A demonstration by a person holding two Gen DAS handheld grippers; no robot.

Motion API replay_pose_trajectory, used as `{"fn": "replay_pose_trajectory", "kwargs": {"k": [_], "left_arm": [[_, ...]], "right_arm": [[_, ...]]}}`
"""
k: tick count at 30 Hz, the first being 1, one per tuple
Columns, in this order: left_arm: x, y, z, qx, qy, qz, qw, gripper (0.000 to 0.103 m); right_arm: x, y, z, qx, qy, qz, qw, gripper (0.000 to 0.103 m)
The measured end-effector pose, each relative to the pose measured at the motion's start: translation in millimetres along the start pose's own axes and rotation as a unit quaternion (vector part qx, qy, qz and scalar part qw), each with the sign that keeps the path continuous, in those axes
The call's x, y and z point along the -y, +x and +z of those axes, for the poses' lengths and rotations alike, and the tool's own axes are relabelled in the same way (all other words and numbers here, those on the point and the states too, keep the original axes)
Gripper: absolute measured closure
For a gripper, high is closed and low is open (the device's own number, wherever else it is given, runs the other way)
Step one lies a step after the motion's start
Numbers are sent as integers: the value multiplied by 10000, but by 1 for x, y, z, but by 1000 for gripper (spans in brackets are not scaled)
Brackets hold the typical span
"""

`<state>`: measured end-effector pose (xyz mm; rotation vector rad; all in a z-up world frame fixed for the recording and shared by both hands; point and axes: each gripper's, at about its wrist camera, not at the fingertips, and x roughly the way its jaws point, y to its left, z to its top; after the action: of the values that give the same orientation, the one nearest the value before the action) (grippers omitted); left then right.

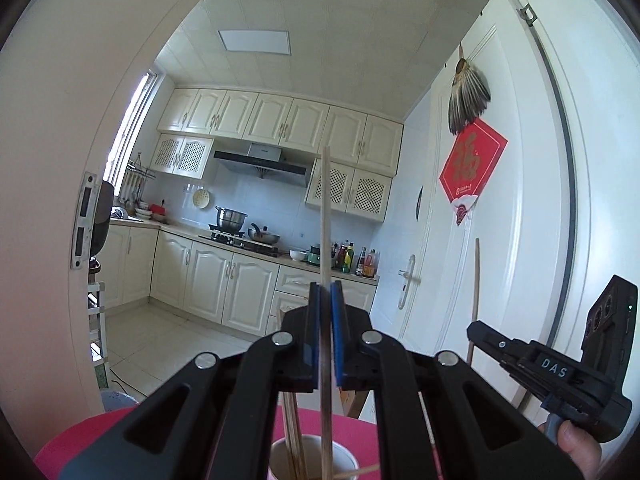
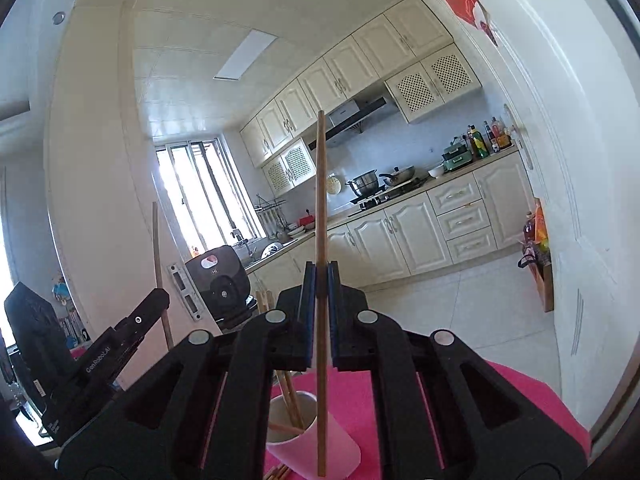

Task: Organize utensils
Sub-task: 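Lift both held chopsticks upright and carry them over the pink cup, then lower both chopsticks into the pink cup and open both tools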

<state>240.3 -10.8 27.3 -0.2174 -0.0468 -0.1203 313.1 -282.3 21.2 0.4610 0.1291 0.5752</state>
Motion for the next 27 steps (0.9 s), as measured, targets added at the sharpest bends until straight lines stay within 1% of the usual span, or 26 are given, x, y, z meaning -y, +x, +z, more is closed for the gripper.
{"fn": "replay_pose_trajectory", "kwargs": {"k": [2, 5, 10, 14, 16, 19, 22, 24, 26, 27], "left_arm": [[-2, 11, -3, 45, 65, 31, 10000, 97], [-5, 26, -7, 85, 56, 82, 9999, 97], [-10, 40, -18, 159, 107, 189, 9996, 97], [-10, 52, -26, 1, 153, 174, 9997, 97], [-10, 56, -32, -84, 233, 204, 9995, 97], [-10, 60, -39, -310, 286, 186, 9989, 97], [-9, 58, -41, -373, 321, 188, 9986, 97], [-9, 60, -41, -511, 352, 155, 9980, 93], [-8, 56, -39, -489, 409, 204, 9978, 74], [-7, 53, -38, -467, 430, 217, 9977, 73]], "right_arm": [[-2, 18, -4, -18, 63, 183, 9998, 97], [-1, 32, -6, 6, 150, 430, 9990, 97], [0, 49, -11, 14, 203, 690, 9974, 97], [-6, 55, -16, -73, 17, 825, 9966, 97], [-8, 56, -20, -117, -118, 829, 9964, 97], [-8, 54, -21, -123, -124, 916, 9956, 97], [-9, 52, -23, -186, -187, 956, 9951, 97], [-11, 50, -22, -212, -280, 957, 9948, 97], [-14, 48, -22, -236, -343, 945, 9947, 97], [-15, 47, -21, -256, -355, 952, 9945, 97]]}}
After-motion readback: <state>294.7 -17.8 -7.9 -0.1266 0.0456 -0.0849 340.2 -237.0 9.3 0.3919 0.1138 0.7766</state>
